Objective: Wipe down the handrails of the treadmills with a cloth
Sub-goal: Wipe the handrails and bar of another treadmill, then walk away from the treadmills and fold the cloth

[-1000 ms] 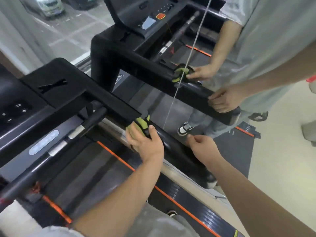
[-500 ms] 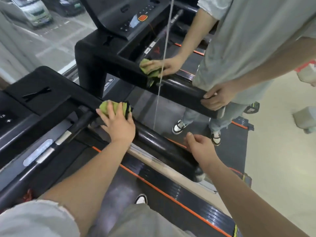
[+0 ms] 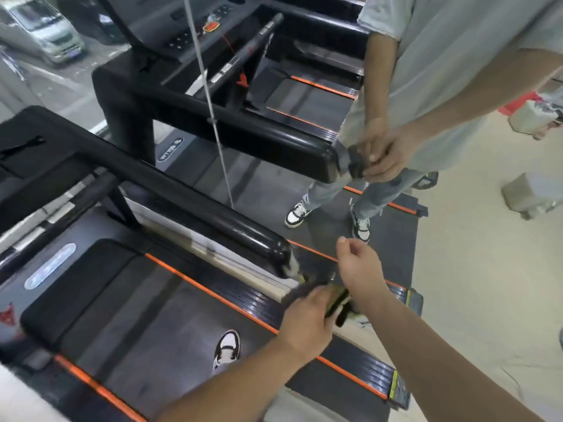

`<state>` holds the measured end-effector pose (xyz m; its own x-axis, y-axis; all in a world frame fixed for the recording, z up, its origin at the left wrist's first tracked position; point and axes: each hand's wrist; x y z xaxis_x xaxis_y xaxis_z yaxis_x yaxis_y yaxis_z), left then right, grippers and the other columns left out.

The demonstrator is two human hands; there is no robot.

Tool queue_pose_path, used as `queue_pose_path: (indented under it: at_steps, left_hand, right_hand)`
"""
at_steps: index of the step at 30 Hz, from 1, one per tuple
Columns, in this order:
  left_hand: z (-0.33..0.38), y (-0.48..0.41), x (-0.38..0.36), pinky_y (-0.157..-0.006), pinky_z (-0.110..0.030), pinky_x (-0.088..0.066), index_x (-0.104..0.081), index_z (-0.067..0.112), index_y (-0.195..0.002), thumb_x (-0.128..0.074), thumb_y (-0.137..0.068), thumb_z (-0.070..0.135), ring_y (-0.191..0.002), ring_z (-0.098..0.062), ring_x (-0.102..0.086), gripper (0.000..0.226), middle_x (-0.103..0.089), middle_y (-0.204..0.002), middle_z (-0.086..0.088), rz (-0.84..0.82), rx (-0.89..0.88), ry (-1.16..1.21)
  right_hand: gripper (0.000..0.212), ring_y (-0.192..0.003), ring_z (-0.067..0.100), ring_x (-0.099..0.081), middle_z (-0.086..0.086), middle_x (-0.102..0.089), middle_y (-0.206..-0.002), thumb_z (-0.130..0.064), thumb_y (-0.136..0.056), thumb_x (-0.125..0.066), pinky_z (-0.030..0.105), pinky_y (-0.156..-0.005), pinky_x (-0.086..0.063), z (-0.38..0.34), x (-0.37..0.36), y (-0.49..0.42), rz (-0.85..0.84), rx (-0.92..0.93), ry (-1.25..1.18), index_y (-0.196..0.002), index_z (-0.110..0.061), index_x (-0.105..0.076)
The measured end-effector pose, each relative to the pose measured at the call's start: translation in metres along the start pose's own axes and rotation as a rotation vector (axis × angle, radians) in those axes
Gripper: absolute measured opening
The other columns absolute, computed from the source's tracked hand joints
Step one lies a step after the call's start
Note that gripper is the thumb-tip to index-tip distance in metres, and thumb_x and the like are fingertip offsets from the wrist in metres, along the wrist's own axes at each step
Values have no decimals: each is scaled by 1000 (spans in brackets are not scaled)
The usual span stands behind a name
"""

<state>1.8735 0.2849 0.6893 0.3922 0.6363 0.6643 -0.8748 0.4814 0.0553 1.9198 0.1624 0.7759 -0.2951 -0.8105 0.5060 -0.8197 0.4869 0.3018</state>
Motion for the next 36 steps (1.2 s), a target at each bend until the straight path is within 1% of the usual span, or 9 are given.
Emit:
queue_pose_path:
  at_steps: [5,9,13,18,23,26,29,32,36]
  left_hand:
    - [13,-2,-18,-92,-43,-54,-65,22,-111,-56,-100,41,-104,-31,-69,24,-74,-101,-3,117,477,408]
    - [54,-27,3,-88,-57,-60,-71,33,-104,-66,-69,73,-94,-34,-74,53,-78,-97,-4,106,681,710]
    - [117,-17,-1,-92,-49,-58,-73,26,-113,-80,-78,61,-95,-29,-76,50,-79,-106,-6,-262,721,964]
    - [159,2,-42,-76,-35,-60,-67,22,-116,-90,-76,17,-90,-20,-76,46,-79,-103,-5,-715,506,720]
    - [165,9,-87,-81,-40,-62,-70,33,-104,-83,-56,25,-92,-18,-75,51,-78,-99,1,-999,305,282]
    - [178,22,-115,-73,-42,-54,-72,17,-96,-67,-64,16,-85,-24,-70,33,-73,-95,-15,-1147,346,246]
    - [202,58,-148,-81,-43,-52,-69,9,-93,-52,-79,3,-86,-27,-67,23,-70,-89,-13,-1243,471,268]
    - [234,104,-185,-105,-48,-50,-70,0,-120,-53,-90,14,-114,-36,-68,38,-71,-121,-19,-1347,696,399]
    - [286,168,-229,-110,-48,-46,-67,4,-132,-63,-90,62,-123,-38,-64,72,-67,-131,-23,-1531,798,402]
  right_hand:
    - [49,-68,19,-45,5,-51,-72,-44,-100,-55,33,-63,-38,58,52,16,10,-147,-119,-92,3,-59]
    - [44,-93,20,-69,-3,-73,-98,-61,-90,-63,46,-89,-58,100,91,43,-108,-340,-286,-99,-19,-70]
    - [55,-106,24,-74,1,-77,-114,-66,-87,-68,49,-96,-58,118,116,79,-233,-484,-587,-118,-20,-72]
    - [39,-90,29,-76,13,-78,-97,-43,-97,-68,41,-79,-61,159,139,126,147,-529,-826,-110,-6,-73]
    - [44,-98,40,-72,20,-74,-100,-53,-94,-67,61,-86,-58,195,140,187,615,-674,-849,-100,-9,-67]
    - [46,-92,35,-74,18,-75,-98,-57,-96,-62,56,-83,-61,217,156,233,837,-744,-903,-98,-11,-66]
    - [57,-96,32,-74,17,-76,-105,-59,-94,-65,46,-85,-59,243,171,290,860,-705,-1285,-116,-6,-70]
    - [65,-120,36,-66,20,-69,-129,-59,-95,-62,50,-110,-46,271,183,348,821,-602,-1552,-132,-6,-66]
    - [62,-120,36,-66,20,-69,-128,-56,-94,-68,52,-111,-47,320,192,419,906,-680,-1485,-129,-5,-69]
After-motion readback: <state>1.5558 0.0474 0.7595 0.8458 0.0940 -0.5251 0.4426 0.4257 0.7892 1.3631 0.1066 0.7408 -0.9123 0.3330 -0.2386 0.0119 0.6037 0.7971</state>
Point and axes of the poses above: each hand's wrist, its own y-axis away from the middle knuckle, its own x-axis out of the back of the hand, z = x × y
